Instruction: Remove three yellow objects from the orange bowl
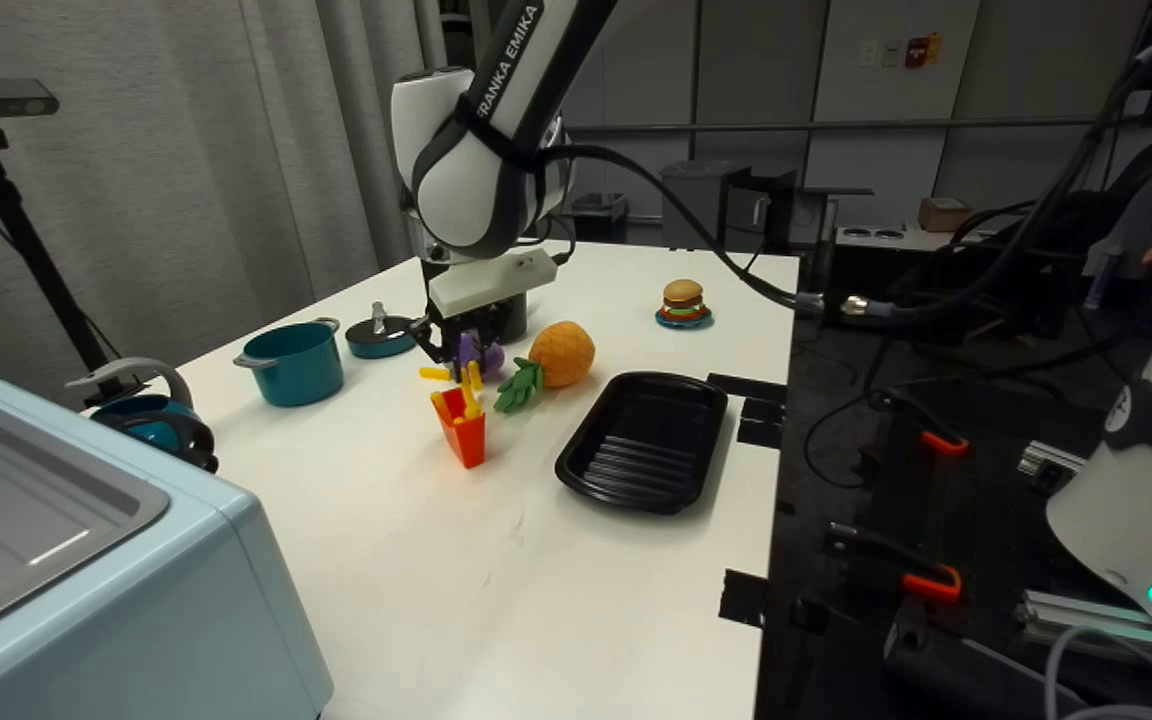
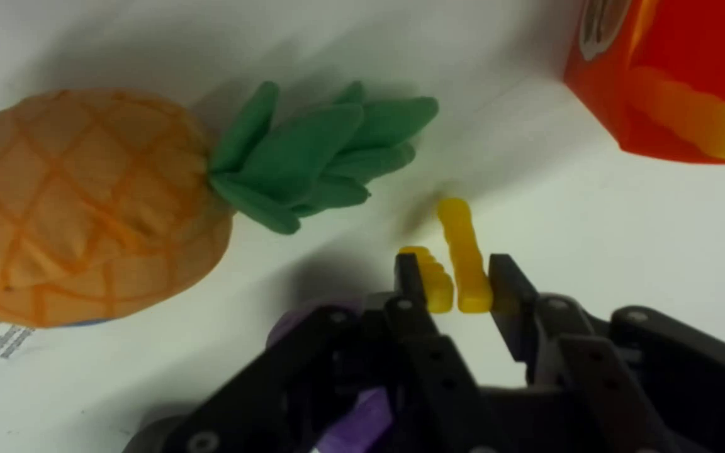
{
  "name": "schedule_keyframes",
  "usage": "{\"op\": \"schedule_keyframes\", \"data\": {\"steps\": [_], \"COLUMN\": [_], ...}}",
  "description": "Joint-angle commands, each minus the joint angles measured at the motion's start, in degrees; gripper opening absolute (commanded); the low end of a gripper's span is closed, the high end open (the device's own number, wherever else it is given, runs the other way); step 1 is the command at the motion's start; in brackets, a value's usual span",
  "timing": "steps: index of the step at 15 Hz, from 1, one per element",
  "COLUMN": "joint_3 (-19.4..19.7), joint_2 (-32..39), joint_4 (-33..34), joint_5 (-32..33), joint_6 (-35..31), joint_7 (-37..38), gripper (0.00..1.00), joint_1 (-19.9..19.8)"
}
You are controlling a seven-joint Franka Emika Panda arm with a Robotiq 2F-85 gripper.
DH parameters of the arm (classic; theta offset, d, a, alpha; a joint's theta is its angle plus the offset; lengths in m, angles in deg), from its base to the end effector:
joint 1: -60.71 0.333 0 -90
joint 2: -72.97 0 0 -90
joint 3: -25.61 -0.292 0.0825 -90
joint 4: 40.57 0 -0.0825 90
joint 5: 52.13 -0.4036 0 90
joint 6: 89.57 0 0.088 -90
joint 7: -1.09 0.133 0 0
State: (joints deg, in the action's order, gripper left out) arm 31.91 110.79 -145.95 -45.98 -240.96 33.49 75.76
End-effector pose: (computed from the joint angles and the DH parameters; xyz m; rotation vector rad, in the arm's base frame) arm 0.6507 0.1026 0.1225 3.0312 -0.4493 0.2741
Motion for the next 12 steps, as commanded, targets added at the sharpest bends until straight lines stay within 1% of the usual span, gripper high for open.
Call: {"op": "schedule_keyframes", "data": {"steps": [1,2,4,5,6,12], "joint_3": [1.6,1.6,1.6,1.5,1.4,0.8], "joint_2": [2.0,2.1,1.8,1.6,1.3,-1.8], "joint_4": [2.6,2.7,2.4,2.2,2.0,-0.1], "joint_5": [-0.3,-0.4,-0.4,-0.4,-0.5,-1.2], "joint_6": [-0.8,-0.9,-1.0,-1.1,-1.1,0.5], "joint_7": [1.6,1.6,1.6,1.6,1.5,1.7], "gripper": [0.66,0.75,0.89,0.97,1.0,1.0], "joint_1": [1.4,1.4,1.4,1.4,1.4,1.8]}}
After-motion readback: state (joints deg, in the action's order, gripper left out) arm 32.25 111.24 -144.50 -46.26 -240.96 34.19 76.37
